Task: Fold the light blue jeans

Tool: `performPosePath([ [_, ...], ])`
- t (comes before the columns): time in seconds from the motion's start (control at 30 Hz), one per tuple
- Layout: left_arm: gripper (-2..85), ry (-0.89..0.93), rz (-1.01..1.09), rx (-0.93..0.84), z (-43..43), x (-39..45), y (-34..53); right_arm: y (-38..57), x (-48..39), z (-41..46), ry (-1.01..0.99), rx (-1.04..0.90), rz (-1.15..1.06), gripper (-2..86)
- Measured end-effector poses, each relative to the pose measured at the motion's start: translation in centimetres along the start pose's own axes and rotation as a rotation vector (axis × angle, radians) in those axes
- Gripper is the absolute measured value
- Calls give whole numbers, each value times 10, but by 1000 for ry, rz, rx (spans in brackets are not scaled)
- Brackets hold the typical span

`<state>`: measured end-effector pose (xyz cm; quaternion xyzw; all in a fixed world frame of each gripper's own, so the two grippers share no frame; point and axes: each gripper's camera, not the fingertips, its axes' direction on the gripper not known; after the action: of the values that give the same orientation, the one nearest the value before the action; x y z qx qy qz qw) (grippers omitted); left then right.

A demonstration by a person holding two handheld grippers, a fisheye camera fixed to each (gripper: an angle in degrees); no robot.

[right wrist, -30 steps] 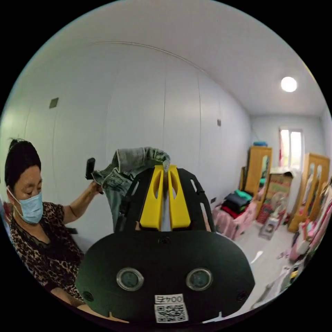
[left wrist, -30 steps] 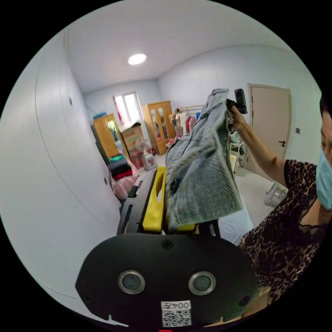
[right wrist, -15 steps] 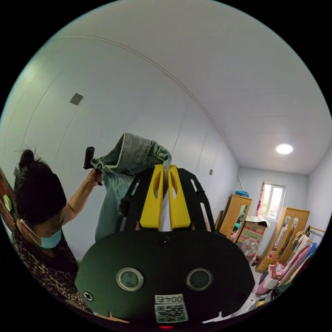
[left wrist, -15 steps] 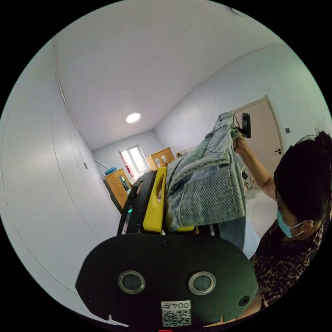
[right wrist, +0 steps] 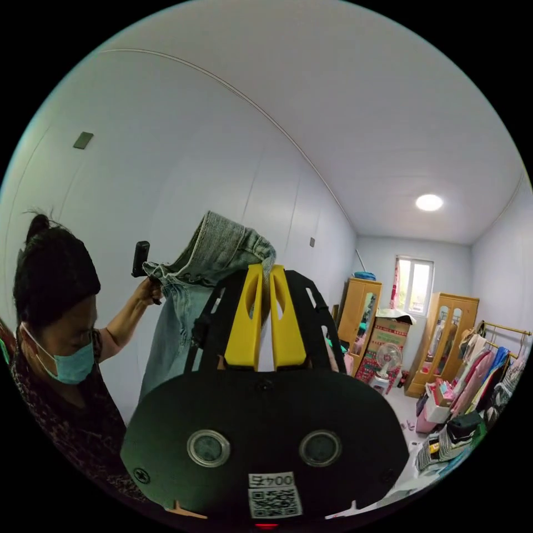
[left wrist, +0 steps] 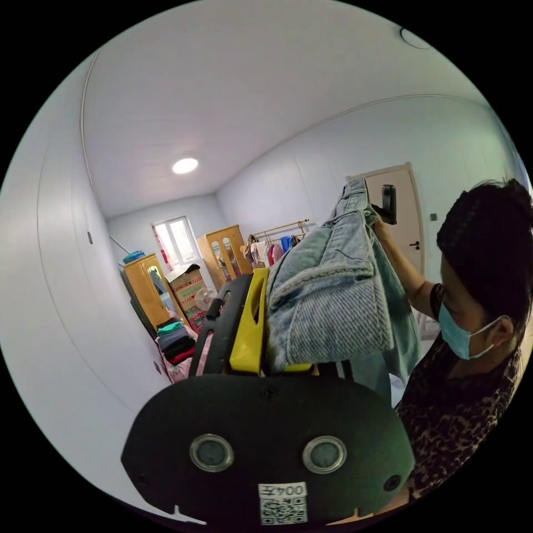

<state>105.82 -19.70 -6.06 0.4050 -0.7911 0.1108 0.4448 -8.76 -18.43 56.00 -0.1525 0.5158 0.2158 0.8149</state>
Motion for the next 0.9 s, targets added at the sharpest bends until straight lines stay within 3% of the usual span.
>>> performPosePath([
  [0.17, -2, -61, -79, -93, 124, -75, 3, 42, 92, 100, 213, -120, 30, 34],
  [0.27, 19, -197, -250, -259, 247, -160, 10, 66, 192, 216, 437, -461, 179, 102],
  [0.33, 138, -272, -416, -331, 304, -207, 41, 76, 221, 236, 599, -456, 196, 127],
  [0.4, 184, -310, -499, -311, 325, -223, 75, 96, 235, 242, 651, -407, 176, 135],
  [0.63, 170, -198, -554, -467, 375, -231, 256, 236, 225, 270, 302, -587, 195, 135],
  [0.7, 166, -130, -581, -512, 378, -221, 313, 309, 207, 278, 84, -661, 287, 136],
  [0.9, 148, 111, -775, -692, 357, -164, 511, 485, 133, 294, -284, -871, 597, 134],
])
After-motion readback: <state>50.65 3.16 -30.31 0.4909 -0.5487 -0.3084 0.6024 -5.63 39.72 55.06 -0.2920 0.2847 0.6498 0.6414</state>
